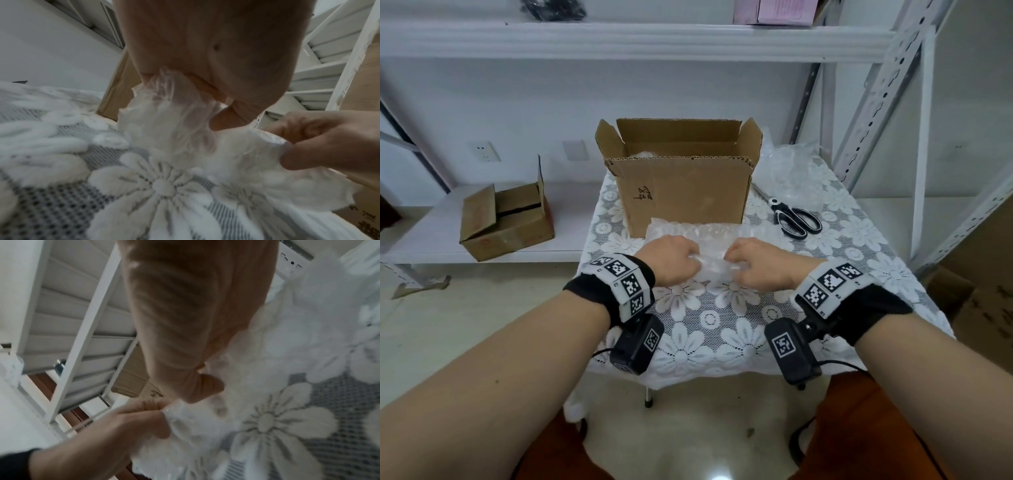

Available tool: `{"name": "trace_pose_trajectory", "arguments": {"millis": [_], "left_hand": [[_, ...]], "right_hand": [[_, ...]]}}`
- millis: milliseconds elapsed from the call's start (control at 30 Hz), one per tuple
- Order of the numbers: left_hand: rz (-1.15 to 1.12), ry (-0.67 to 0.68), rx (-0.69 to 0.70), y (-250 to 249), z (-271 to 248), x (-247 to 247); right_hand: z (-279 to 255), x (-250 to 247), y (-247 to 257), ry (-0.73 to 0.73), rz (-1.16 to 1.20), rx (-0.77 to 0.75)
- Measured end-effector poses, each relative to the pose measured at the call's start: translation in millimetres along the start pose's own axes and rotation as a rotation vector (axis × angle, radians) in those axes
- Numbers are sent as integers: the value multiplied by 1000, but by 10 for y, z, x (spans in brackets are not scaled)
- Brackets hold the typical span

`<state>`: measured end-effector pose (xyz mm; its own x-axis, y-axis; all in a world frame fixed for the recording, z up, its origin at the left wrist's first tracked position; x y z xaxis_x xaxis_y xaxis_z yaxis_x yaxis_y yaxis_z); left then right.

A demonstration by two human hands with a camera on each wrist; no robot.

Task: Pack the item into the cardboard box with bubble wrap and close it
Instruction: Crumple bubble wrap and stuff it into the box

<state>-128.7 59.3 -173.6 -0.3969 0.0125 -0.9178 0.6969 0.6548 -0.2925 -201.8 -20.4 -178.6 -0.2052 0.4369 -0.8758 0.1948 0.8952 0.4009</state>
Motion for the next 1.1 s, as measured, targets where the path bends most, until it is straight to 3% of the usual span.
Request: {"name": "trace_pose_trajectory", "arguments": {"millis": [100,300,500,633,767,933,1033,1100], "left_hand": [[-38,22,-28,71,21,-55],[-71,24,-57,157,5,-90],[-83,-206,-107,286,13,-262],[26,-364,2,184,-21,-335],[-26,-293,-39,232,25,-240],[-19,-336,-76,262,82,-192],[46,-340,-158,338,125,-128],[-54,-262,-249,462,166,-39]], "right_hand": [[2,-66,46,43,108,5],[28,-209,-52,-74,160,49],[110,-241,-145,-192,96,83],[125,-249,-142,-294,-78,106],[158,-238,-94,-390,-207,46],[156,-225,-120,-422,-215,88],[206,-149,-215,-374,-194,123],[260,-41,-307,-281,-193,150]]}}
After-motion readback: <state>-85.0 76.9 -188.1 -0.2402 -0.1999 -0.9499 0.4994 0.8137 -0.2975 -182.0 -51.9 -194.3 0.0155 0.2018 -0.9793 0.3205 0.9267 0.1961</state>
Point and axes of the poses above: each hand's wrist, its own z-axis towards the middle knuckle, its own x-axis out of the palm, y = z × x, the point moved 10 cm from there along z, towards the middle knuckle, and after that the axes turned 5 degrees about -x, right-handed, at the moved point
